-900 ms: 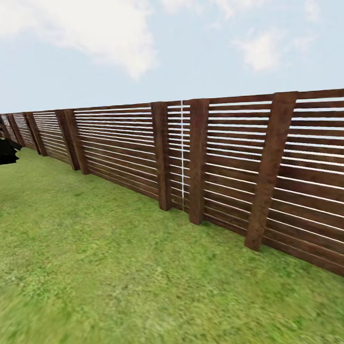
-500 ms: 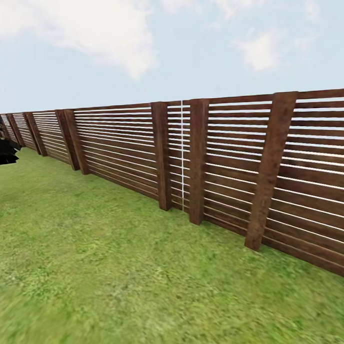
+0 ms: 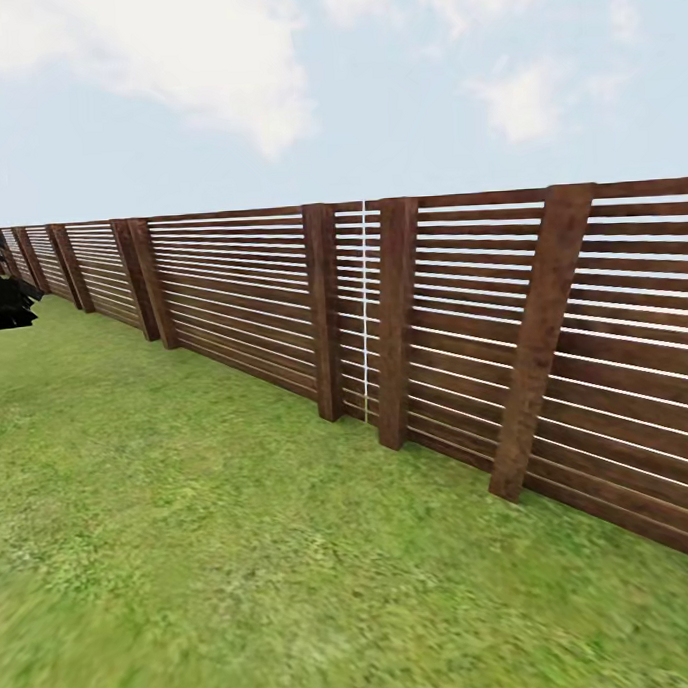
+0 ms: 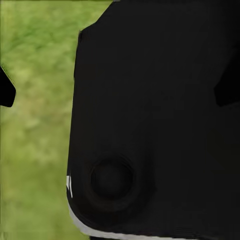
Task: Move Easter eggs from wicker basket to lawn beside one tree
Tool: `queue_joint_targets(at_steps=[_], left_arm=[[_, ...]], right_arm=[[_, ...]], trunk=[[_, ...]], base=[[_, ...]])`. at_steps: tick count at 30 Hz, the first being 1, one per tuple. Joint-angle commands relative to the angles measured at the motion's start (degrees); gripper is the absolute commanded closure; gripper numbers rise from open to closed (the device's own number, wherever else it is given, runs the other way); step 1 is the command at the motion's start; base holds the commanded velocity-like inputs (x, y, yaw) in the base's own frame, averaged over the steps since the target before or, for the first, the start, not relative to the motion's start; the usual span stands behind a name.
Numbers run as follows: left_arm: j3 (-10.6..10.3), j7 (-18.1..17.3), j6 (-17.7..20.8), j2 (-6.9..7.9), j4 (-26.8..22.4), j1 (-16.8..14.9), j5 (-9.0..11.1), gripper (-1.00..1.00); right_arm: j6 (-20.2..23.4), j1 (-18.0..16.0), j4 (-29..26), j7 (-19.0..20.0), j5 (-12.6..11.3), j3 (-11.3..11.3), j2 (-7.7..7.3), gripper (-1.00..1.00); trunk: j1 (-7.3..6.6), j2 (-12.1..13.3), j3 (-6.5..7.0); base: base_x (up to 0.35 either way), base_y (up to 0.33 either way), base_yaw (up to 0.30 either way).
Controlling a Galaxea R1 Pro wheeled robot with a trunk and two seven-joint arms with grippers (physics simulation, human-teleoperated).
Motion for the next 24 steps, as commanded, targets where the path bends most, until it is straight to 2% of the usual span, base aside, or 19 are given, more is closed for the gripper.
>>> queue_joint_targets(at_steps=[1,14,24], left_arm=[[0.0,0.01,0.07,0.0,-0.21,-0.17,-0.05,-1.0],[-0.05,0.09,-0.04,-0.01,-0.69,-0.69,-0.17,-1.0],[-0.03,0.1,-0.49,-0.04,-0.7,-0.7,-0.22,-1.0]], right_arm=[[-0.32,-0.12,-0.29,0.03,0.05,-0.05,0.05,-1.0],[-1.0,-0.44,-2.49,0.03,0.03,-0.14,0.43,-1.0],[-1.0,-0.45,-2.44,0.03,0.03,-0.14,0.51,-1.0]], trunk=[[0.0,-0.03,-0.06],[0.0,-0.03,-0.06],[0.0,-0.03,-0.06]], base=[[0.0,0.0,0.0],[0.0,0.0,-0.015],[0.0,0.0,-0.231]])
